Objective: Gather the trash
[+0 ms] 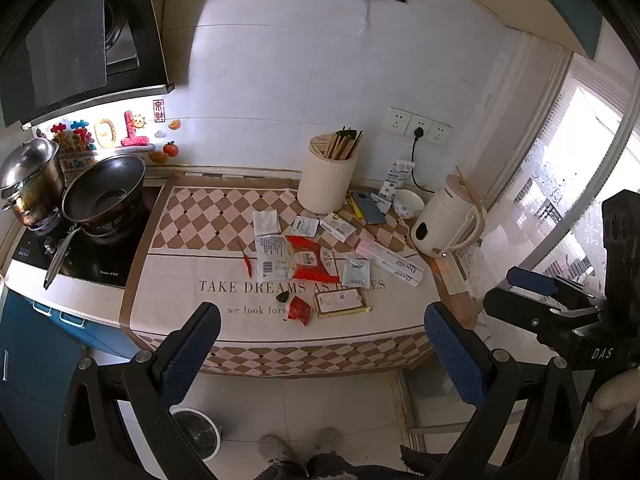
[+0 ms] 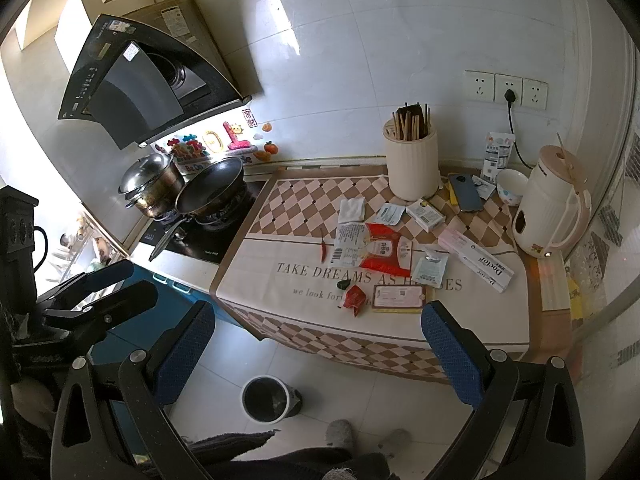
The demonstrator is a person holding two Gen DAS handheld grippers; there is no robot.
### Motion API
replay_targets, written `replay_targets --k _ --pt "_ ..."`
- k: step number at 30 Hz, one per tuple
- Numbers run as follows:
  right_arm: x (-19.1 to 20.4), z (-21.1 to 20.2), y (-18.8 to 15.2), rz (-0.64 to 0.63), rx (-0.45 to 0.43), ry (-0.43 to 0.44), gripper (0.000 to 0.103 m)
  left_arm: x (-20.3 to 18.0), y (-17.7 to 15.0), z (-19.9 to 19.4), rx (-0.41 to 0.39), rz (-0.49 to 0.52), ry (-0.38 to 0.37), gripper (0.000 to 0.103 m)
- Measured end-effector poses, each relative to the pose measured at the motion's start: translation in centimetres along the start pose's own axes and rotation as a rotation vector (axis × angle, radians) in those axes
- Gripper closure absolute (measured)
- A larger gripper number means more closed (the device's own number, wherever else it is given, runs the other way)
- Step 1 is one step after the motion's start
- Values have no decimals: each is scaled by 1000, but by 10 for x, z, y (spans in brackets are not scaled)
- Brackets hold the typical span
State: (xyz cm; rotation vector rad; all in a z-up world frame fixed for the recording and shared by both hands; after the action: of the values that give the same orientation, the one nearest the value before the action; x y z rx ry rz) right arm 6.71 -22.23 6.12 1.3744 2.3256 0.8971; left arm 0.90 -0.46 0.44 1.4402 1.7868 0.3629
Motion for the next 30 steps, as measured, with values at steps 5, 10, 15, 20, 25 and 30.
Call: replay_targets --k 5,10,15,20,25,30 --pt "7 1 0 0 0 -4 0 0 1 -2 -3 -3 2 0" --pt "8 0 0 0 0 -3 0 1 2 -7 -3 -4 0 0" --pt "14 0 -2 -3 2 -2 0 -2 -1 -1 -5 -3 0 0" --pt "17 2 -2 -4 3 -3 0 -2 -1 1 -4 -1 0 0" --pt "19 2 -3 -3 5 -1 0 -2 0 0 -2 -2 1 0" --pt "23 2 -3 -4 7 1 0 -5 0 -3 -4 -4 1 0"
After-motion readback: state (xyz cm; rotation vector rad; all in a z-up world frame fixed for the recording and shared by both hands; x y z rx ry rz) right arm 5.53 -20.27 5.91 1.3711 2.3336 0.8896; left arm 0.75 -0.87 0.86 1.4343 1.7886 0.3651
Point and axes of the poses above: each gripper's, at about its wrist camera, not at the fingertips, and z roughly the way its jaws point, x to its left, y to its top, the point moved 1 cm from there along z, roughly the way its jaws point, and after that the axes turned 15 degrees about -y, right-handed, at the moved point
